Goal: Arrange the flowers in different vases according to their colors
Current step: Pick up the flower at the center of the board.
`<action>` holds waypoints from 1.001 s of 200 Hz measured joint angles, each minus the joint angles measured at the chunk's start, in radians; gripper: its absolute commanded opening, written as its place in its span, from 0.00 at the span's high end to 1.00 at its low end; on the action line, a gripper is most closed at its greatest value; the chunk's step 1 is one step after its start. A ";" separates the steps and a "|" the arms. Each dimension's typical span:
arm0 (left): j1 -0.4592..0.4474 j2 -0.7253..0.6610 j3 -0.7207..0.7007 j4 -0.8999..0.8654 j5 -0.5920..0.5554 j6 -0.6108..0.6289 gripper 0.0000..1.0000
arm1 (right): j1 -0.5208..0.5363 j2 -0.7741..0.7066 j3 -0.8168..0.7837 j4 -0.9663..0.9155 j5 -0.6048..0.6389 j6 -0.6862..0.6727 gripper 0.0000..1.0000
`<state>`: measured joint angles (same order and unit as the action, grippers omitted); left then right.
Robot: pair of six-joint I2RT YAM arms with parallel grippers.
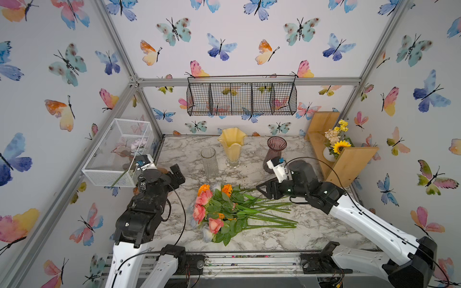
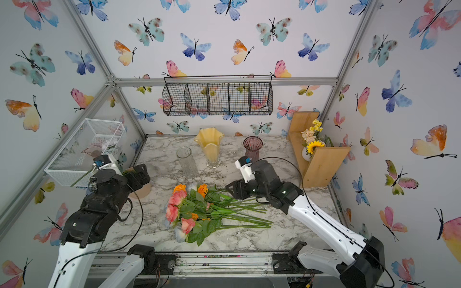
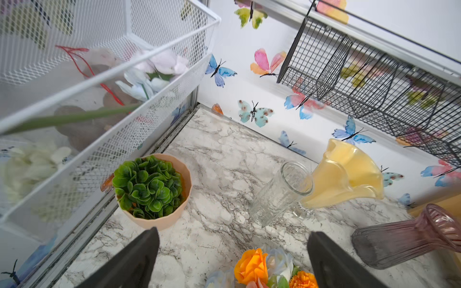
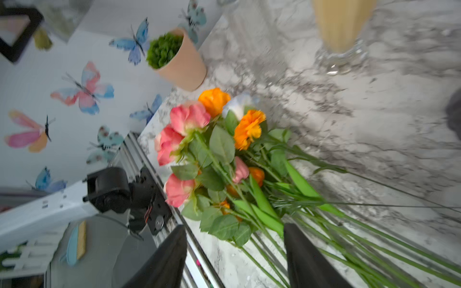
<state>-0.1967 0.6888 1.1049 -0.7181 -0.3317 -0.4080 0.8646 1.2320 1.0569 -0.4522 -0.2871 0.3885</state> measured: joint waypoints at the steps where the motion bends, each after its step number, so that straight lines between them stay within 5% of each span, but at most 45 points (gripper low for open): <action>1: 0.000 0.000 -0.002 0.000 0.000 0.000 0.01 | 0.002 0.005 0.002 -0.002 0.000 -0.002 0.40; 49: 0.000 0.014 -0.150 0.007 0.173 0.038 0.01 | 0.089 0.212 0.077 -0.074 0.054 -0.050 0.42; 112: 0.000 0.010 -0.201 0.040 0.411 0.085 0.01 | 0.154 0.287 0.080 -0.088 0.067 -0.086 0.51; 200: 0.000 -0.037 -0.216 0.070 0.457 0.074 0.01 | 0.176 0.440 0.121 -0.086 0.097 -0.164 0.49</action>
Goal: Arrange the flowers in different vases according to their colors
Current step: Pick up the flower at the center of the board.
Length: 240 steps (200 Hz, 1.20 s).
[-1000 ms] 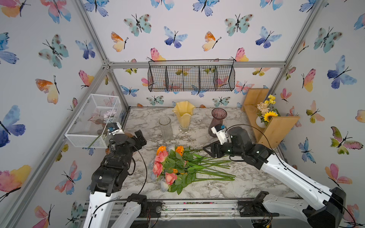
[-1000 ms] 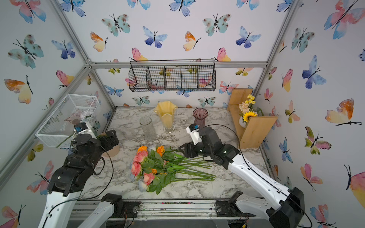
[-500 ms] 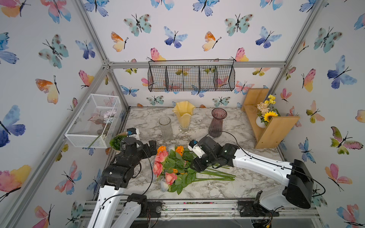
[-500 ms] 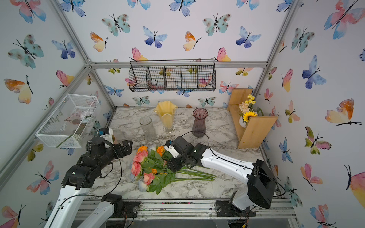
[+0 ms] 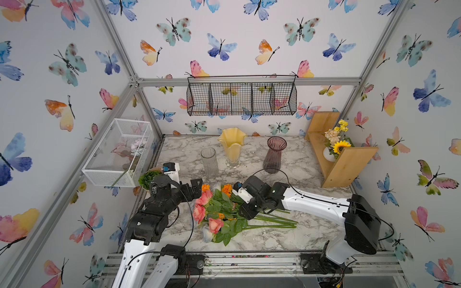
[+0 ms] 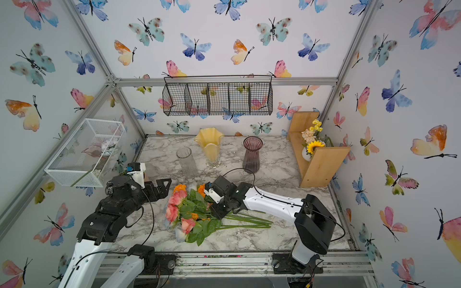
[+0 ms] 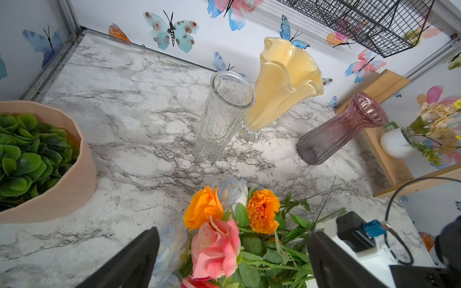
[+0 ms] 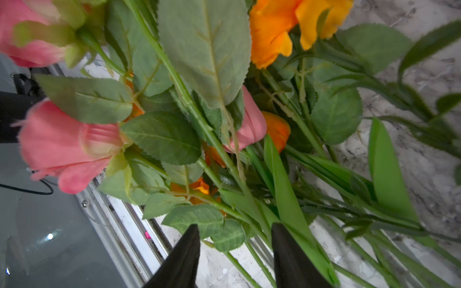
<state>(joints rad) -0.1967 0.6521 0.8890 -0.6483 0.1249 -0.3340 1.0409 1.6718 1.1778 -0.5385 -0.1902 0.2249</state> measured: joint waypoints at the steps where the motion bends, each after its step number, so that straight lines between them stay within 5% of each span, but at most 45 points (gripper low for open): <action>1: 0.000 0.000 0.000 0.000 0.000 0.000 0.01 | 0.000 0.002 0.001 0.000 0.001 -0.001 0.48; 135: 0.000 -0.006 -0.016 0.001 -0.035 -0.022 0.01 | 0.016 0.120 0.109 -0.018 0.056 -0.067 0.59; 240: 0.000 -0.006 -0.016 0.001 -0.060 -0.029 0.01 | 0.022 0.138 0.146 -0.039 0.096 -0.111 0.88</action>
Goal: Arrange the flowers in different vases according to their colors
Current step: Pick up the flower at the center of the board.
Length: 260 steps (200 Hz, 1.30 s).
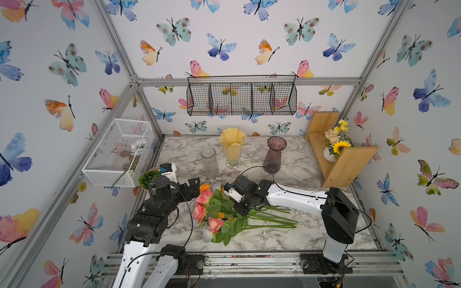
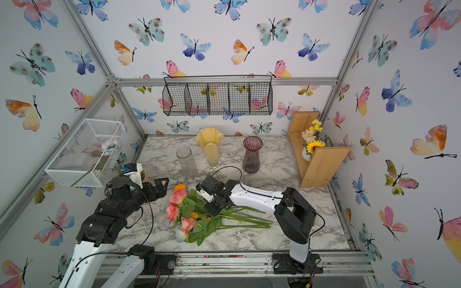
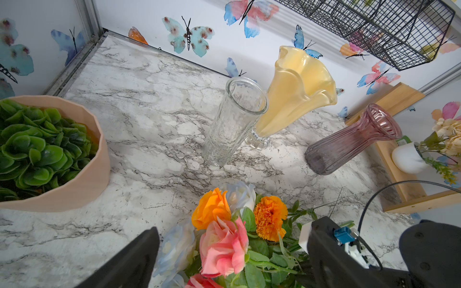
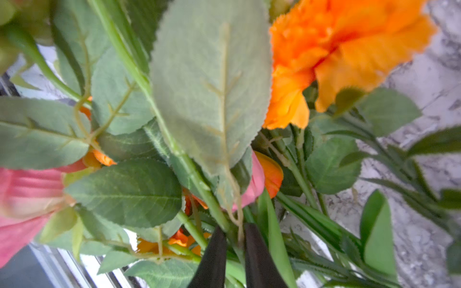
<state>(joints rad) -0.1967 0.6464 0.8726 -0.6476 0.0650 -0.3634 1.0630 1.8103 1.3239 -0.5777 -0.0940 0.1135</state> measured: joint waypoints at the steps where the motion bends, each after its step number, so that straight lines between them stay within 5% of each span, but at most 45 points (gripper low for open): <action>1: 0.000 0.000 0.000 0.000 0.000 0.000 0.01 | 0.000 0.000 0.000 -0.001 0.001 0.000 0.88; 58: 0.000 0.006 0.000 0.000 -0.001 0.000 0.01 | 0.003 -0.012 0.043 -0.043 0.054 -0.045 0.98; 200: 0.000 0.019 0.000 0.000 -0.016 -0.001 0.01 | 0.002 -0.072 0.224 -0.064 0.294 -0.194 0.98; 260: -0.008 0.009 0.000 0.014 0.012 0.000 0.01 | -0.079 -0.168 0.481 0.033 0.332 -0.194 0.98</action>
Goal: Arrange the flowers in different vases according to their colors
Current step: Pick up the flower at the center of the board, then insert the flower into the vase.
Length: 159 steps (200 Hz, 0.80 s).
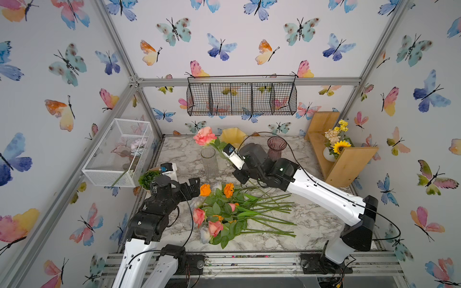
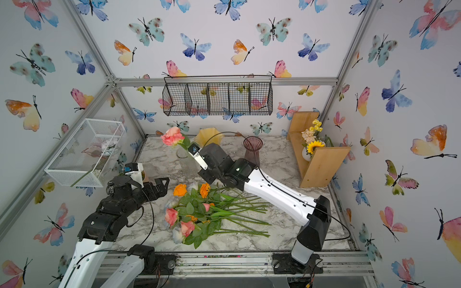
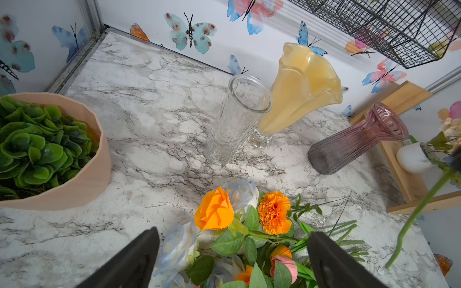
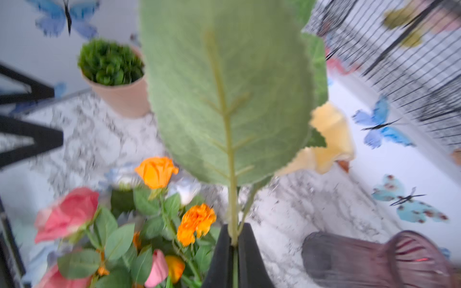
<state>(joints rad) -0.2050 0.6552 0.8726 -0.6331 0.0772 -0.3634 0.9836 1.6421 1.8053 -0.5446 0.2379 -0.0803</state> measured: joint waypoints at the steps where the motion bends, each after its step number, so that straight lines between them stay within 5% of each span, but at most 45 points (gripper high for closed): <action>1: 0.000 0.000 0.000 0.000 0.000 0.000 0.01 | -0.002 -0.001 0.008 0.006 0.001 0.001 0.98; 85: -0.007 0.043 0.000 0.051 0.154 0.039 0.01 | -0.053 0.007 0.131 0.447 0.005 0.047 0.98; 159: -0.013 0.068 -0.028 0.076 0.221 0.050 0.01 | -0.053 0.188 0.140 0.809 -0.100 0.090 0.98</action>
<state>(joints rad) -0.2180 0.7227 0.8444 -0.5575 0.2981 -0.3138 0.9302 1.8297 1.9457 0.2649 0.1379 0.0101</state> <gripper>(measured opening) 0.987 0.064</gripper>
